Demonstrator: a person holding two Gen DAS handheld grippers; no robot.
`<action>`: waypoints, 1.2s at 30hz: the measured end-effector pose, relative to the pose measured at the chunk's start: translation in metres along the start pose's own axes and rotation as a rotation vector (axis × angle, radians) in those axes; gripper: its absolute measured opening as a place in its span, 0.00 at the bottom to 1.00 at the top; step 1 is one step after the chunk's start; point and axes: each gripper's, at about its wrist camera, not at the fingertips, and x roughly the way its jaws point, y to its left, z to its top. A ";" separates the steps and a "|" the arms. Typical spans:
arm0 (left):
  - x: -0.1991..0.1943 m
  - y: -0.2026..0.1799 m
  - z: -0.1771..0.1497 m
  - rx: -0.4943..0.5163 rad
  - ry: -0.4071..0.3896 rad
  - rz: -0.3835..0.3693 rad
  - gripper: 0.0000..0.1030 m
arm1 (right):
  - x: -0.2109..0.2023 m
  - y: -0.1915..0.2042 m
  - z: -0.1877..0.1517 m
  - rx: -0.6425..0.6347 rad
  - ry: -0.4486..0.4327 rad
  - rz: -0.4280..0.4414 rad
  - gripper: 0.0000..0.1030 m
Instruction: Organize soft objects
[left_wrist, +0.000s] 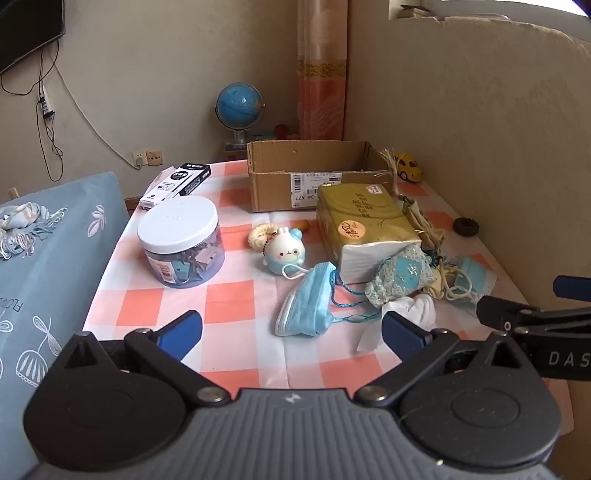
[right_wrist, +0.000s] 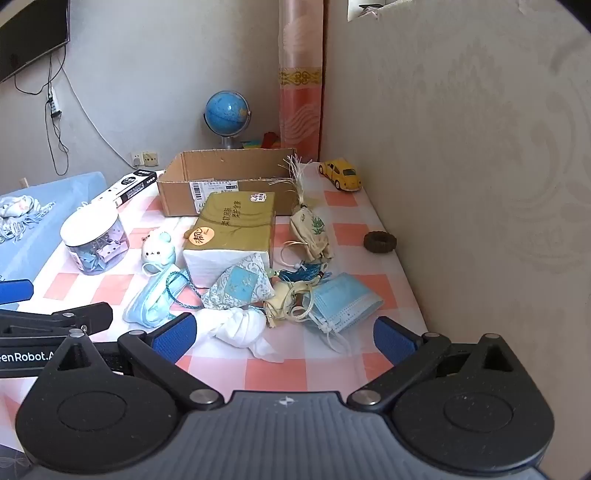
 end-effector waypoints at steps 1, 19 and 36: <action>0.000 0.000 0.000 0.000 -0.002 -0.001 1.00 | 0.000 0.000 0.000 -0.001 -0.004 -0.001 1.00; -0.001 -0.001 0.001 0.003 -0.005 0.002 1.00 | -0.001 -0.002 0.000 0.013 0.001 0.000 1.00; -0.002 -0.002 0.001 0.007 -0.007 -0.001 1.00 | -0.005 -0.003 0.000 0.009 0.000 -0.007 1.00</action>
